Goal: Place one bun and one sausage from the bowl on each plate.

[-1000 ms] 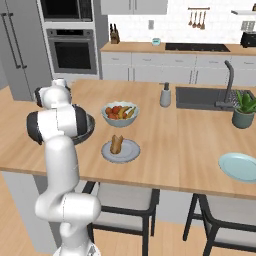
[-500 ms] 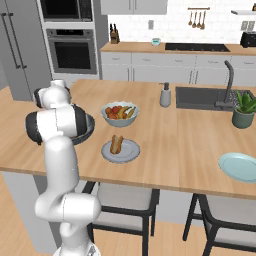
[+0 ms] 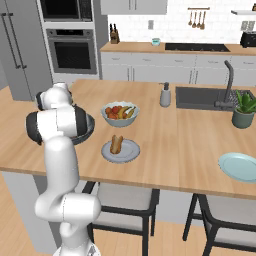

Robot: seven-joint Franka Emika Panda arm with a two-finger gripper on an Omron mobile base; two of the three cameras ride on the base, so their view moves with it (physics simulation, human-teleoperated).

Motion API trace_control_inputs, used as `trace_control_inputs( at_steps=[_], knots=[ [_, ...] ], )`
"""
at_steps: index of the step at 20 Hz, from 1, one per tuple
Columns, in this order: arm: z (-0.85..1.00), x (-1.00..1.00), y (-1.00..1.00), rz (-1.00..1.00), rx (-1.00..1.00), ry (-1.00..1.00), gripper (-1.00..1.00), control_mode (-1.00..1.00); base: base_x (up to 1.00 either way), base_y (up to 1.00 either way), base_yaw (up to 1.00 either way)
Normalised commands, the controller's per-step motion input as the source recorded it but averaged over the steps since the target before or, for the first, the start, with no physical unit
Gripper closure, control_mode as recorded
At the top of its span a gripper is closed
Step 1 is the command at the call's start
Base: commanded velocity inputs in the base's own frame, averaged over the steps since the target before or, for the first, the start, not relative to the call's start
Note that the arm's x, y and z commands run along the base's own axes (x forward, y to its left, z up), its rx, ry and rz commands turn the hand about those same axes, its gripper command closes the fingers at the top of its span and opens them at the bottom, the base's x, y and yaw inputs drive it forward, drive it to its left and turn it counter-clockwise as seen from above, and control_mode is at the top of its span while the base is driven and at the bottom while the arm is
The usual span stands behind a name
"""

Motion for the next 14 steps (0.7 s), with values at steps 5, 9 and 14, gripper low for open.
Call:
trace_control_inputs(
  at_steps=[5,9,14],
  knots=[
    [-0.21,-0.05,0.0,0.14,0.0,0.0,-1.0,-1.0,0.0,0.0,0.0],
    [-0.12,-0.16,0.0,0.09,0.0,0.0,-1.0,-1.0,0.0,0.0,0.0],
    [-0.16,-0.21,0.0,0.03,0.0,0.0,-1.0,-1.0,0.0,0.0,0.0]
  ],
)
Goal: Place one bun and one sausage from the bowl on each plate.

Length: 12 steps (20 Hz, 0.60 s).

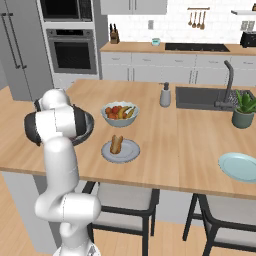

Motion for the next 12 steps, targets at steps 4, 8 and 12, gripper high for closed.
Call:
trace_control_inputs(
  at_steps=[4,8,12],
  knots=[
    [-0.11,-0.1,0.0,0.0,0.0,0.0,1.0,-1.0,0.0,0.0,0.0],
    [-0.03,0.0,0.0,0.0,0.0,0.0,1.0,-1.0,0.0,0.0,0.0],
    [-0.27,0.0,-0.03,0.0,0.0,-0.02,1.0,-1.0,0.0,0.0,0.0]
  ],
)
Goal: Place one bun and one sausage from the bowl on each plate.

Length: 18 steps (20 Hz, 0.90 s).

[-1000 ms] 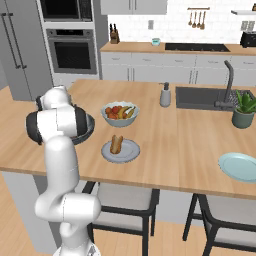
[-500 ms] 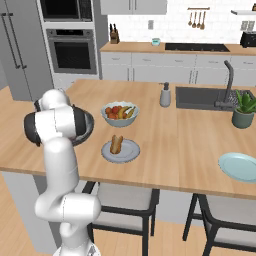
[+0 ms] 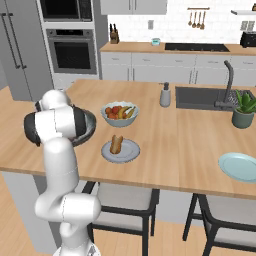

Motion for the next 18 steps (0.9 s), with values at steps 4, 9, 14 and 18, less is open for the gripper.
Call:
trace_control_inputs(
  at_steps=[4,9,14,18],
  knots=[
    [0.25,-0.21,-0.19,-0.02,0.0,-0.04,1.0,-1.0,0.0,0.0,0.0],
    [0.98,-0.57,-0.09,-0.02,0.01,-0.04,1.0,-1.0,0.0,0.0,0.0],
    [0.83,-0.9,-0.66,-0.05,0.07,-0.07,1.0,-1.0,0.0,0.0,0.0],
    [0.53,-0.87,-1.0,-0.01,0.12,-0.17,1.0,-1.0,0.0,0.0,0.0]
  ],
)
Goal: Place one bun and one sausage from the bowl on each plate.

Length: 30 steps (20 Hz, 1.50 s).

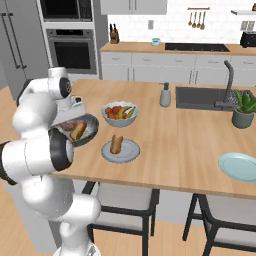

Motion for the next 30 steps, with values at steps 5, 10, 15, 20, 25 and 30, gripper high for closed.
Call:
trace_control_inputs(
  at_steps=[5,10,15,20,25,30],
  knots=[
    [0.18,-0.57,-1.0,-0.03,0.16,-0.25,1.0,-1.0,0.0,0.0,0.0],
    [0.1,-0.04,-1.0,-0.14,0.19,-0.08,1.0,-1.0,0.0,0.0,0.0],
    [0.0,0.1,-1.0,-0.24,0.19,0.0,1.0,-1.0,0.0,0.0,0.0],
    [0.0,0.18,-0.78,-0.39,0.09,0.01,1.0,-1.0,0.0,0.0,0.0],
    [-0.1,0.48,-0.46,-0.16,0.05,0.04,1.0,-1.0,0.0,0.0,0.0],
    [-0.61,0.65,0.0,0.0,0.0,0.0,1.0,-1.0,0.0,0.0,0.0]
  ],
)
